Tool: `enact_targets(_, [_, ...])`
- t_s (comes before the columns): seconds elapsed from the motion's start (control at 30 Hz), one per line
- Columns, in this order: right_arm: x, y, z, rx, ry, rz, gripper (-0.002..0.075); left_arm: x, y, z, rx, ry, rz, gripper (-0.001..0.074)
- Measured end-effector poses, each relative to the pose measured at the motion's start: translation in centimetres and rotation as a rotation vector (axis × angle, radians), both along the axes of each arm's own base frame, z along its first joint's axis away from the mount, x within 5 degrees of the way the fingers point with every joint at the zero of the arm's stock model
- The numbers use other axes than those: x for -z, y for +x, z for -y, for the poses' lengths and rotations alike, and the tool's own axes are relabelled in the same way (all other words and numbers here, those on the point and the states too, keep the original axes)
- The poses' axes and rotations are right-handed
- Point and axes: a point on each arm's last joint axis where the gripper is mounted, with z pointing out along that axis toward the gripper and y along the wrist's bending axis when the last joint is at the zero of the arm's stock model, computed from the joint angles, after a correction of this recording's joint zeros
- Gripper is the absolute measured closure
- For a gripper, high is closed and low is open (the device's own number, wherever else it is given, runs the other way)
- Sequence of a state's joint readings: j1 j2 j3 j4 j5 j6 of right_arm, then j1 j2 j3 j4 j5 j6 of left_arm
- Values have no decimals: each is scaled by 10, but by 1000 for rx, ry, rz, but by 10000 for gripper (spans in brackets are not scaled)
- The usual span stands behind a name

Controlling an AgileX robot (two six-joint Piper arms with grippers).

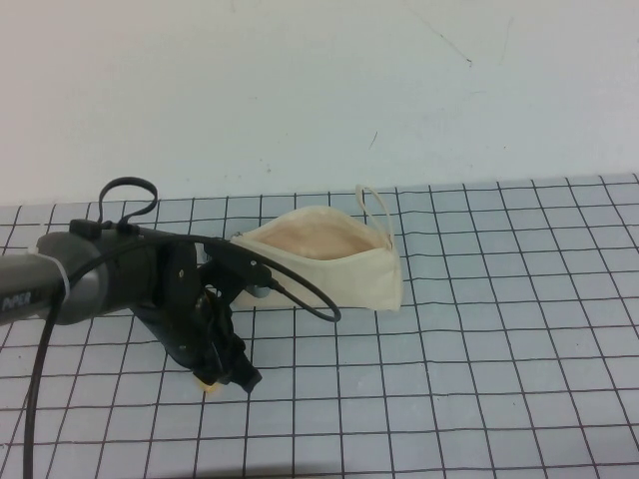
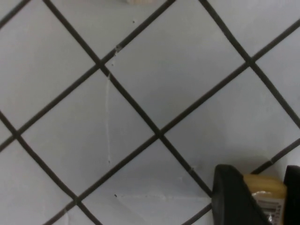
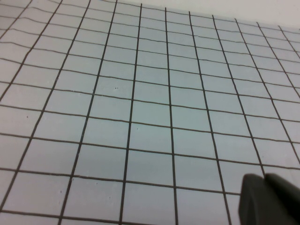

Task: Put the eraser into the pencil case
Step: Pick up the eraser from the table, then place the eraser on the pencil case

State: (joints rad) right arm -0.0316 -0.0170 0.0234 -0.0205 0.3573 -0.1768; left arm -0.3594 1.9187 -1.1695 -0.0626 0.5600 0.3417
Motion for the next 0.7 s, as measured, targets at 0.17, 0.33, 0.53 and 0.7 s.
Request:
enact_targets(0.17, [0,0,0,0,0,0,727,0,-1,0,1,6,-17,554])
enact_targets(0.33, [0,0,0,0,0,0,727,-7,-2,1,-8,6,-84,554])
enact_targets(0.53, [0,0,0,0,0,0,727,-58,0,8,-6,-17,-198,554])
enact_targets(0.7, [0,0,0,0,0,0,727,-121,18,24,-12,-185,-70,554])
